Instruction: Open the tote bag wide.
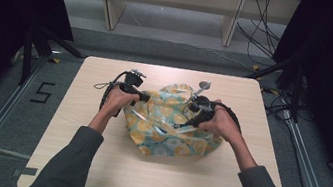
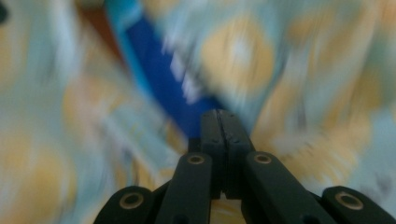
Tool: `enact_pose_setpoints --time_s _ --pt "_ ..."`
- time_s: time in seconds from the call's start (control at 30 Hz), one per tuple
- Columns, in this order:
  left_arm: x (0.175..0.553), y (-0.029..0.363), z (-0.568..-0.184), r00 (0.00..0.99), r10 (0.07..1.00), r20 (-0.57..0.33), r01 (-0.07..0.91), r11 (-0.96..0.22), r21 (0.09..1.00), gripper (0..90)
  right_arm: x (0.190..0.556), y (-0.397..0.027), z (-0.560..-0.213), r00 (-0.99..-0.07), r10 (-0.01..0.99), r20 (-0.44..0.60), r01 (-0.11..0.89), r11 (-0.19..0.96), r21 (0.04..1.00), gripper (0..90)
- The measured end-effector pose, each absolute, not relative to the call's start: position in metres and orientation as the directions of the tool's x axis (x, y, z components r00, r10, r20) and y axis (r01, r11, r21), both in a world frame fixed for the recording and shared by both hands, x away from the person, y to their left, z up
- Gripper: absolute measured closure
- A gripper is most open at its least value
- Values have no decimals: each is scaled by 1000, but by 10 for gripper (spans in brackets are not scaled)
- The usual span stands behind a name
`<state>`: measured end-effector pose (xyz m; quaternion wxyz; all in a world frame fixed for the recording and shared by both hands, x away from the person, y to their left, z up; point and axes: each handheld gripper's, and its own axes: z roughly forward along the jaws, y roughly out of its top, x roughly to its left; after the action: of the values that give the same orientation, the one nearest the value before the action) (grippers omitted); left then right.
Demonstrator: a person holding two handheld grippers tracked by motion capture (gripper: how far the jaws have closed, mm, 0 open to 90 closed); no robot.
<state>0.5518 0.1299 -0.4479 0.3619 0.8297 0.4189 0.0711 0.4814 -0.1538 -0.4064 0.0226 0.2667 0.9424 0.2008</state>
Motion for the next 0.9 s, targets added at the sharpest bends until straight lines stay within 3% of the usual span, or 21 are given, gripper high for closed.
enact_pose_setpoints --time_s 0.27,0.4,0.43,0.47,0.5,0.6,0.73,0.9 --pt "554 131 -449 624 764 -162 648 -391 654 887 414 -204 -430 -868 487 98 480 773 414 900" --pt "555 124 -454 612 772 -171 657 -378 652 872 394 -207 -441 -868 479 130 486 767 420 900" --pt "552 121 -450 614 776 -147 650 -391 652 830 393 -207 -438 -872 475 118 476 766 432 900" --pt "549 120 -446 617 776 -134 644 -399 652 732 397 -207 -431 -895 438 85 421 765 488 900" --pt "546 119 -441 621 775 -118 633 -407 659 656 393 -206 -420 -867 488 94 465 729 503 900" --pt "529 117 -419 629 773 -79 590 -409 696 514 402 -198 -397 -856 516 37 439 688 578 900" --pt "502 121 -390 644 764 -29 523 -413 746 419 418 -176 -393 -877 481 -9 383 710 591 900" --pt "463 108 -368 723 691 5 408 -432 804 450 430 -143 -409 -904 427 12 374 778 506 900"
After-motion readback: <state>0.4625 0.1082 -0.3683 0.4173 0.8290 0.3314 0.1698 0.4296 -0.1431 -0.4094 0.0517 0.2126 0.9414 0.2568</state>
